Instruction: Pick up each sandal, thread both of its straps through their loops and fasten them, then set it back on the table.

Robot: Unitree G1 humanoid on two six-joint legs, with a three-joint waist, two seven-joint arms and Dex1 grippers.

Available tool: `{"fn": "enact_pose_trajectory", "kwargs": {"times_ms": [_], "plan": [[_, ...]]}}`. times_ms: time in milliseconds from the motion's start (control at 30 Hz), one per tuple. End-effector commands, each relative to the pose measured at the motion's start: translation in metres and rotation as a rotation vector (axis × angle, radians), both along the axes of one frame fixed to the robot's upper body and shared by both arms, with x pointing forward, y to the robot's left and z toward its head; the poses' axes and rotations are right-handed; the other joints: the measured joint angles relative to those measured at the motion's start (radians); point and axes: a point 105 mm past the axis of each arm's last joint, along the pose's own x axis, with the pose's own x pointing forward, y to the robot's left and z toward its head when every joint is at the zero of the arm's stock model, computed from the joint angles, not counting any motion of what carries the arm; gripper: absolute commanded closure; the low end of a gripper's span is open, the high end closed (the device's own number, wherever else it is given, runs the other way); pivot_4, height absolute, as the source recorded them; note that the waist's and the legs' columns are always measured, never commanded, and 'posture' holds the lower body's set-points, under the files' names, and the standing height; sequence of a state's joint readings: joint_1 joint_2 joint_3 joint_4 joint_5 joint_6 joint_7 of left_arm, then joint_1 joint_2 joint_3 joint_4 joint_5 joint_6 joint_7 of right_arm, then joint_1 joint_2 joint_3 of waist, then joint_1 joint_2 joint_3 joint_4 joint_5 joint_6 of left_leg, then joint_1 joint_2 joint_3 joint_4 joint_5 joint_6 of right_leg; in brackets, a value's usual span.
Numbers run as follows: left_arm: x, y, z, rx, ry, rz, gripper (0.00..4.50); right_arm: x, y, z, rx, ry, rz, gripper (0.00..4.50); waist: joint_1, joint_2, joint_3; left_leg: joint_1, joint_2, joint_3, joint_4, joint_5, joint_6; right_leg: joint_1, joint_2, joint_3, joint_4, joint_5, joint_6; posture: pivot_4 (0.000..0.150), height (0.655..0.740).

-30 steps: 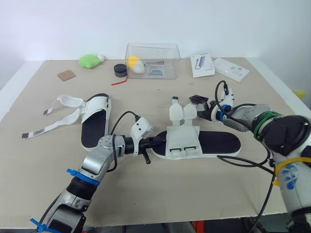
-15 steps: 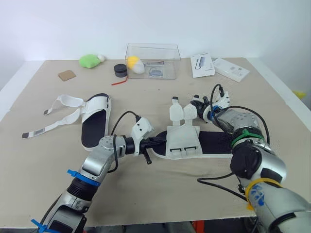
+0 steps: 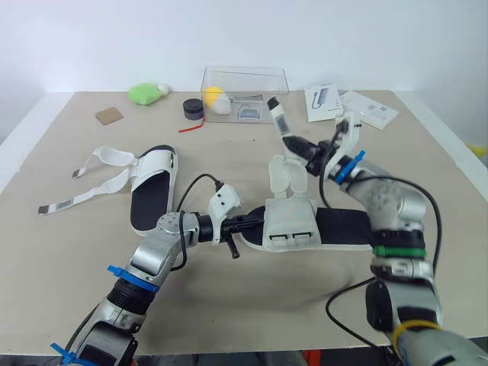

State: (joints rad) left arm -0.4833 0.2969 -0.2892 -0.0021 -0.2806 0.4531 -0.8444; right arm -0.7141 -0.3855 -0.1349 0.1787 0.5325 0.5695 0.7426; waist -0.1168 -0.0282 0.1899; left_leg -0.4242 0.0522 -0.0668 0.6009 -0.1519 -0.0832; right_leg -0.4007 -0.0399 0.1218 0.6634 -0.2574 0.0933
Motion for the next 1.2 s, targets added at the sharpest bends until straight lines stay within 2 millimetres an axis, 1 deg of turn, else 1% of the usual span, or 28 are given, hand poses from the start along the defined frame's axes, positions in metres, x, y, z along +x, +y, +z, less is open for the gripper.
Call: {"fn": "enact_pose_trajectory", "kwargs": {"times_ms": [33, 100, 167, 233, 300, 400, 467, 567, 600, 667, 700, 767, 800, 833, 900, 933, 967, 1000, 1033, 1067, 1133, 1167, 1200], "plan": [[0.002, 0.004, -0.002, 0.019, -0.009, 0.007, 4.50, -0.041, 0.016, 0.014, -0.299, -0.505, 0.150, 4.43, 0.003, 0.000, 0.000, 0.000, 0.000, 0.000, 0.000, 0.000, 0.000, 0.000, 0.000, 0.000, 0.000, 0.000, 0.000, 0.150, 0.7400], [0.001, 0.004, -0.002, 0.021, -0.009, 0.006, 4.50, -0.055, 0.019, 0.006, -0.422, -0.698, 0.211, 4.43, 0.004, 0.000, 0.000, 0.000, 0.000, 0.000, 0.000, 0.000, 0.000, 0.000, 0.000, 0.000, 0.000, 0.000, 0.000, 0.150, 0.7400], [0.001, 0.005, -0.003, 0.022, -0.008, 0.006, 4.50, -0.072, 0.020, 0.001, -0.489, -0.890, 0.279, 4.43, 0.004, 0.000, 0.000, 0.001, 0.000, 0.000, 0.000, 0.000, 0.000, 0.000, 0.000, 0.000, 0.000, 0.000, 0.000, 0.150, 0.7400], [0.000, 0.005, -0.003, 0.022, -0.006, 0.007, 4.50, -0.093, 0.019, -0.011, -0.568, -1.071, 0.375, 4.43, 0.007, 0.000, 0.000, 0.001, 0.001, 0.000, 0.000, 0.000, 0.000, 0.000, 0.001, 0.000, 0.000, 0.000, 0.000, 0.150, 0.7400], [-0.001, 0.006, -0.005, 0.024, -0.003, 0.009, 4.50, -0.110, 0.013, -0.028, -0.626, -1.211, 0.480, 4.43, 0.011, 0.000, 0.000, 0.001, 0.000, 0.000, 0.000, 0.000, 0.000, 0.001, 0.000, 0.000, 0.000, 0.000, 0.000, 0.150, 0.7400], [-0.002, 0.006, -0.005, 0.025, -0.002, 0.010, 4.50, -0.125, 0.005, -0.051, -0.717, -1.340, 0.611, 4.43, 0.015, 0.000, 0.000, 0.002, 0.000, 0.000, 0.000, 0.000, 0.000, 0.002, 0.000, 0.000, -0.001, 0.000, 0.000, 0.150, 0.7400], [-0.002, 0.006, -0.005, 0.025, -0.001, 0.010, 4.50, -0.129, -0.003, -0.065, -0.777, -1.389, 0.685, 4.43, 0.015, 0.000, 0.000, 0.003, 0.000, 0.000, 0.000, 0.000, 0.000, 0.003, 0.000, 0.000, -0.001, 0.001, -0.002, 0.150, 0.7400], [-0.002, 0.007, -0.006, 0.027, 0.001, 0.011, 4.50, -0.133, -0.008, -0.073, -0.814, -1.451, 0.744, 4.43, 0.014, -0.001, 0.001, 0.009, 0.000, 0.001, 0.000, 0.000, 0.000, 0.009, 0.000, 0.000, -0.001, 0.000, -0.004, 0.150, 0.7400], [-0.002, 0.007, -0.006, 0.027, 0.001, 0.012, 4.50, -0.133, -0.009, -0.073, -0.815, -1.464, 0.747, 4.43, 0.014, -0.002, 0.001, 0.012, 0.000, 0.001, 0.000, 0.000, 0.000, 0.012, -0.001, 0.001, -0.001, -0.003, -0.009, 0.150, 0.7400], [-0.003, 0.007, -0.006, 0.026, 0.003, 0.013, 4.50, -0.130, -0.011, -0.073, -0.828, -1.458, 0.744, 4.43, 0.014, -0.002, 0.001, 0.016, 0.000, 0.001, -0.001, 0.000, 0.000, 0.014, 0.000, 0.001, -0.001, -0.003, -0.010, 0.150, 0.7400], [-0.003, 0.007, -0.007, 0.026, 0.004, 0.013, 4.50, -0.128, -0.012, -0.072, -0.832, -1.448, 0.743, 3.95, 0.014, -0.002, 0.001, 0.017, 0.000, 0.001, -0.001, 0.000, 0.000, 0.015, 0.000, 0.001, -0.001, -0.003, -0.010, 0.150, 0.7400], [-0.004, 0.006, -0.007, 0.024, 0.005, 0.013, 4.50, -0.125, -0.016, -0.066, -0.818, -1.396, 0.717, 3.70, 0.016, -0.002, 0.001, 0.017, 0.000, 0.001, -0.001, 0.000, 0.000, 0.016, 0.000, 0.001, -0.001, -0.004, -0.010, 0.150, 0.7400], [-0.004, 0.006, -0.007, 0.024, 0.005, 0.013, 4.50, -0.124, -0.017, -0.064, -0.813, -1.380, 0.709, 3.03, 0.017, -0.002, 0.001, 0.017, 0.000, 0.001, -0.001, 0.000, 0.000, 0.016, -0.001, 0.001, -0.001, -0.004, -0.010, 0.150, 0.7400], [-0.004, 0.006, -0.007, 0.023, 0.005, 0.015, 4.50, -0.124, -0.022, -0.062, -0.813, -1.343, 0.698, 2.76, 0.019, -0.002, 0.001, 0.017, -0.001, 0.001, -0.001, 0.000, 0.000, 0.016, -0.001, 0.001, -0.001, -0.004, -0.010, 0.150, 0.7400], [-0.004, 0.007, -0.008, 0.022, 0.006, 0.018, 4.50, -0.126, -0.032, -0.065, -0.845, -1.274, 0.716, 1.78, 0.021, -0.002, 0.001, 0.017, -0.001, 0.001, -0.001, 0.000, 0.000, 0.017, -0.002, 0.001, -0.001, -0.004, -0.010, 0.150, 0.7400], [-0.003, 0.007, -0.008, 0.021, 0.006, 0.020, 4.50, -0.127, -0.040, -0.068, -0.863, -1.219, 0.722, 1.17, 0.021, -0.002, 0.001, 0.017, -0.001, 0.001, -0.001, 0.000, 0.000, 0.017, -0.002, 0.001, -0.001, -0.005, -0.010, 0.150, 0.7400], [-0.003, 0.007, -0.008, 0.020, 0.006, 0.020, 4.50, -0.129, -0.047, -0.072, -0.875, -1.162, 0.726, 1.02, 0.022, -0.002, 0.001, 0.017, -0.001, 0.001, -0.001, 0.000, 0.000, 0.017, -0.002, 0.001, -0.001, -0.005, -0.010, 0.150, 0.7400], [-0.003, 0.007, -0.008, 0.019, 0.007, 0.021, 4.50, -0.129, -0.052, -0.075, -0.869, -1.086, 0.714, 0.50, 0.025, -0.002, 0.001, 0.017, -0.001, 0.001, -0.001, 0.000, 0.000, 0.017, -0.001, 0.001, -0.001, -0.005, -0.011, 0.150, 0.7400], [-0.003, 0.007, -0.008, 0.018, 0.008, 0.020, 4.50, -0.131, -0.057, -0.080, -0.875, -0.991, 0.725, 0.36, 0.025, -0.002, 0.001, 0.017, -0.001, 0.001, -0.001, 0.000, 0.000, 0.017, -0.001, 0.000, -0.001, -0.005, -0.011, 0.150, 0.7400], [-0.003, 0.007, -0.009, 0.017, 0.009, 0.020, 4.50, -0.134, -0.059, -0.085, -0.864, -0.876, 0.731, 0.10, 0.026, -0.002, 0.001, 0.017, -0.001, 0.001, -0.001, 0.000, 0.000, 0.017, -0.001, 0.001, -0.001, -0.005, -0.011, 0.150, 0.7400], [-0.003, 0.006, -0.009, 0.015, 0.010, 0.019, 4.50, -0.139, -0.057, -0.086, -0.828, -0.753, 0.726, 0.10, 0.030, -0.002, 0.001, 0.017, -0.001, 0.001, -0.001, 0.000, 0.000, 0.017, -0.002, 0.001, -0.001, -0.006, -0.011, 0.150, 0.7400], [-0.003, 0.005, -0.009, 0.013, 0.012, 0.018, 4.50, -0.143, -0.056, -0.086, -0.798, -0.644, 0.731, 0.10, 0.029, -0.002, 0.001, 0.017, -0.001, 0.001, -0.001, 0.000, 0.000, 0.017, -0.002, 0.001, -0.001, -0.006, -0.011, 0.150, 0.7400], [-0.003, 0.005, -0.009, 0.012, 0.013, 0.016, 4.50, -0.146, -0.053, -0.084, -0.764, -0.577, 0.725, 0.10, 0.030, 0.000, 0.001, 0.017, -0.001, 0.001, -0.001, 0.000, 0.000, 0.017, -0.001, 0.002, -0.001, -0.005, -0.011, 0.150, 0.7400]]}}
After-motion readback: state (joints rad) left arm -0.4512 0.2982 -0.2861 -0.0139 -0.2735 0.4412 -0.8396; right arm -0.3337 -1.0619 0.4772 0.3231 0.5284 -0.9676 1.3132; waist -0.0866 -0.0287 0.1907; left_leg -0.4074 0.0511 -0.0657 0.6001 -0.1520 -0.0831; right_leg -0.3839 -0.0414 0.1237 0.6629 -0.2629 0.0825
